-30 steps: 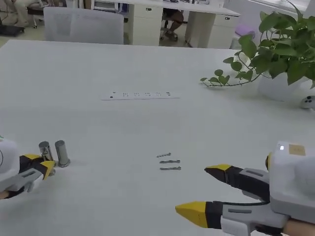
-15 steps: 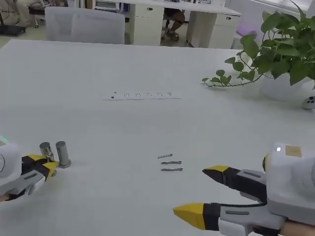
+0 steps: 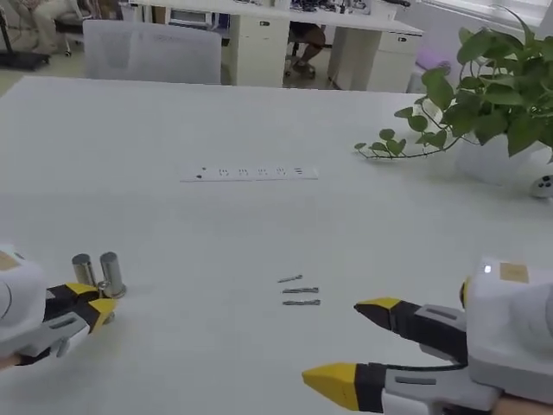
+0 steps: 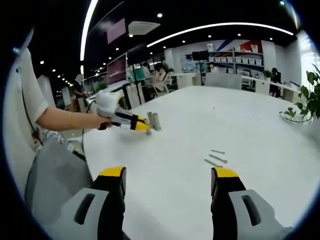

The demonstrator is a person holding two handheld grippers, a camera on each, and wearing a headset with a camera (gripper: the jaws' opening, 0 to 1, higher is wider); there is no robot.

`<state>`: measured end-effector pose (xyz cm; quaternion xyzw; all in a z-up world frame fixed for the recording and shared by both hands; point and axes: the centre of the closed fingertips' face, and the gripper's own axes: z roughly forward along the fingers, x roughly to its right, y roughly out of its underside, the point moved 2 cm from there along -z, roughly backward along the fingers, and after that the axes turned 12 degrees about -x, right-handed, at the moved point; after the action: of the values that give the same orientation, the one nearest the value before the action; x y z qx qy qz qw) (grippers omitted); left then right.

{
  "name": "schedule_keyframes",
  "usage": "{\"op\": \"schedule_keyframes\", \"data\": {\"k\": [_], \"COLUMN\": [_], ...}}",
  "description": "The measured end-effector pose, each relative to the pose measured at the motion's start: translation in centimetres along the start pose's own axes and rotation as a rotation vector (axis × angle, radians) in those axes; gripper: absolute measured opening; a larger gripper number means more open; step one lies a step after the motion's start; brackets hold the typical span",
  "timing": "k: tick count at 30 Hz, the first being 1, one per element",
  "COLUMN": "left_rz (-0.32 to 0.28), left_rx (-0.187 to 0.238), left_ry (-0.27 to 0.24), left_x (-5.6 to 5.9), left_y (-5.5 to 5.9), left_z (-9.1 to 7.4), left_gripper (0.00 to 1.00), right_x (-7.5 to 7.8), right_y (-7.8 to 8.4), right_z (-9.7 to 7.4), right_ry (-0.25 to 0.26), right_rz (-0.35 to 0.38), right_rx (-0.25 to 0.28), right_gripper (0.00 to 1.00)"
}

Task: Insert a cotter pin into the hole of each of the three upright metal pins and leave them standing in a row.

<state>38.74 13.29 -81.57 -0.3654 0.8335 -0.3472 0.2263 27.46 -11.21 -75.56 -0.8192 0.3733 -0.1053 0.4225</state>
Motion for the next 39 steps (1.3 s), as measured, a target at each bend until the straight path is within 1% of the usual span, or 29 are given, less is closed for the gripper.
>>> {"op": "schedule_keyframes", "data": {"k": [4,8,11,14,21,24,28,34,37,39], "left_rz": [0.012,0.024,0.012,0.024,0.042,0.047,0.053,0.065,0.079,0.083], "left_rx": [0.011,0.017,0.017,0.016,0.014,0.017,0.021,0.019,0.018,0.021], "left_ry": [0.03,0.056,0.075,0.077,0.107,0.117,0.13,0.148,0.157,0.162], "left_x": [0.9,1.8,2.5,2.9,4.4,4.8,5.0,5.7,6.2,6.3], "left_y": [-0.4,-0.6,-0.7,-0.8,-1.1,-1.3,-1.4,-1.3,-1.4,-1.4], "left_z": [-0.1,-0.1,0.1,0.2,0.4,0.4,0.6,0.9,0.9,0.9], "left_gripper": [0.07,0.07,0.07,0.07,0.07,0.07,0.07,0.07,0.07,0.07], "right_x": [0.1,0.1,0.1,0.2,0.2,0.2,0.3,0.2,0.2,0.2], "right_y": [0.0,0.1,0.3,0.7,1.0,1.2,1.2,1.3,1.3,1.4], "right_z": [-0.1,-0.2,-0.2,-0.2,-0.2,-0.2,-0.3,-0.3,-0.3,-0.3], "right_ry": [0.001,-0.001,-0.008,-0.01,-0.015,-0.019,-0.016,-0.019,-0.019,-0.02], "right_rz": [0.002,-0.004,-0.009,-0.011,-0.026,-0.032,-0.033,-0.033,-0.034,-0.03], "right_rx": [0.004,-0.003,-0.016,-0.026,-0.037,-0.044,-0.044,-0.045,-0.045,-0.047], "right_gripper": [0.7,0.71,0.71,0.71,0.71,0.71,0.71,0.71,0.71,0.71]}}
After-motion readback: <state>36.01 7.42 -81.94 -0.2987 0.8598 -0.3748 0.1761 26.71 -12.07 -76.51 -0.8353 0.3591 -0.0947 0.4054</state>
